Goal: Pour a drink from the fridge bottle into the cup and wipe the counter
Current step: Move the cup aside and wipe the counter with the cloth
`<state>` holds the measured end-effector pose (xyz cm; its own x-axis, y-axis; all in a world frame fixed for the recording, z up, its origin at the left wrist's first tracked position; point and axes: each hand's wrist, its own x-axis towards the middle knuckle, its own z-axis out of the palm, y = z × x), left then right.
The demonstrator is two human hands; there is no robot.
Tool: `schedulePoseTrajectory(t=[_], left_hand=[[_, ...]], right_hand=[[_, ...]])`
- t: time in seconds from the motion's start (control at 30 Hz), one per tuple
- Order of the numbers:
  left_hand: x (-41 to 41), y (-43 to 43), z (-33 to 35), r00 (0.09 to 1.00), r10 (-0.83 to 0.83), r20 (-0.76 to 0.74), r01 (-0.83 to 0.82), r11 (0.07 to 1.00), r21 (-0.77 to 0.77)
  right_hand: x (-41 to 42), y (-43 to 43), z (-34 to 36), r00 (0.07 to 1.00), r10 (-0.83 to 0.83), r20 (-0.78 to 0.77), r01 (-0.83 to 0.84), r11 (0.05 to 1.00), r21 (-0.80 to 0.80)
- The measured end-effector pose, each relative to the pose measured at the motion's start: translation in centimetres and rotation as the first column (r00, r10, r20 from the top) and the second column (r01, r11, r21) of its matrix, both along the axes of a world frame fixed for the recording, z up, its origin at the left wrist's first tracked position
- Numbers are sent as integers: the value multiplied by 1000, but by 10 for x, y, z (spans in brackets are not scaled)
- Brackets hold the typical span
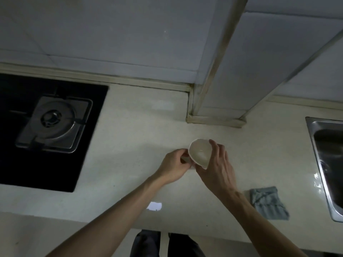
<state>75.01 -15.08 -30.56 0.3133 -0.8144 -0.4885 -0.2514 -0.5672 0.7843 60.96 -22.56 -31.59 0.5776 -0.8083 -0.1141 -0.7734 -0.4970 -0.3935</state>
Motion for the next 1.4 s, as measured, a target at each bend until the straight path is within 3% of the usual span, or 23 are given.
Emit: schedulePoseTrajectory(t=[0.33,0.67,0.83,1.13,1.27,1.4], left_hand=[[110,5,19,972,231,-32,-232,972,-31],[214,-39,15,876,389,-285,-446,878,-172],[233,-56,-7,811,439,-386,-529,832,-166],[230,-47,-10,809,456,-371,-517,852,-80],[224,-27,1,879,411,-240,-431,901,-36],[197,-2,13,963,251,-99,-253,967,-7]], right_hand=[[140,-20,24,990,106,91,-109,994,31],[261,-74,17,963,112,244,-115,993,1],[291,-84,-1,978,54,203,-72,994,85],[274,-75,13,984,5,176,-39,981,192],[234,-69,30,992,34,119,-52,987,155],[156,-47,35,998,12,64,-19,992,123]])
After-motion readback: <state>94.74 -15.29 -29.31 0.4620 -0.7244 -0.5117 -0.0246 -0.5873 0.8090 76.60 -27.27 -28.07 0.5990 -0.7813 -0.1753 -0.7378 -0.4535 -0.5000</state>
